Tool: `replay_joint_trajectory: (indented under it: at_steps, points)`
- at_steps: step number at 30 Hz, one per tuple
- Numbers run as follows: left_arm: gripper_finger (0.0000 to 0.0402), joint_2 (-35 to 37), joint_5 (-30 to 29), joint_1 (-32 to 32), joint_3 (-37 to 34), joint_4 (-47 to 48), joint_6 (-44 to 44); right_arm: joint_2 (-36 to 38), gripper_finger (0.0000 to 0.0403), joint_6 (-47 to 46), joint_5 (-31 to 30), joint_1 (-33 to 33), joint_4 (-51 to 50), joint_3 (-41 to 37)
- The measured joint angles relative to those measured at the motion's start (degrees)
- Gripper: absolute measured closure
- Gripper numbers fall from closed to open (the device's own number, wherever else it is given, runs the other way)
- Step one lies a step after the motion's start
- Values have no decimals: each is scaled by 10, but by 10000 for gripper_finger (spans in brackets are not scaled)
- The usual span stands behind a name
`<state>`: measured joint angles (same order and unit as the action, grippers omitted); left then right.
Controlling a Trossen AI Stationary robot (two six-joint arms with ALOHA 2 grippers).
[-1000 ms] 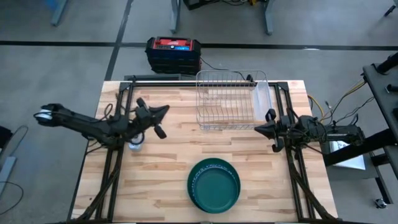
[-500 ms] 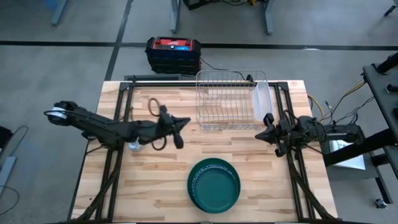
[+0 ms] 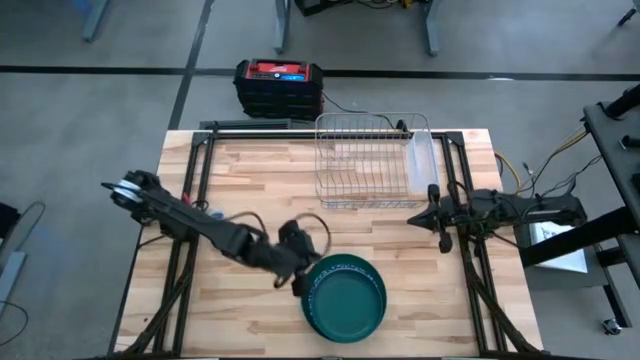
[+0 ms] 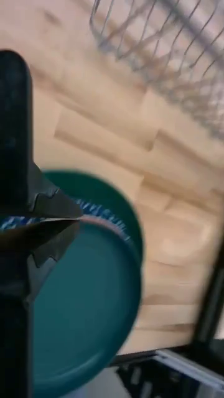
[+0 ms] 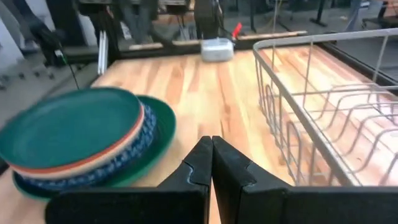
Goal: Sort dishes
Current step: Put the blue plate in the dish rack
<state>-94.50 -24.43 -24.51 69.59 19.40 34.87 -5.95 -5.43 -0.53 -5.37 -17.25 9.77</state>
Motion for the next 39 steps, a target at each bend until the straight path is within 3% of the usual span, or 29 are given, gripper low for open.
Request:
replay_joint_trajectory:
  at_steps: [5,10,13,21,25,39]
  points:
    - [395,-80,-6,-3,99,83,62,-5,403,18,-5,0,1,24]
    - [395,-142,-5,-1,151,135,123,-5,403,20,-39,0,13,20]
    - [393,-159,-9,3,178,166,169,-6,403,16,-41,0,16,18]
    - [364,-179,-67,4,231,176,186,-6,403,25,-9,0,11,17]
    - [343,-180,-94,7,236,188,235,-6,403,25,4,0,-1,15]
    - [247,-180,-111,10,236,210,237,-5,403,15,38,0,3,-10]
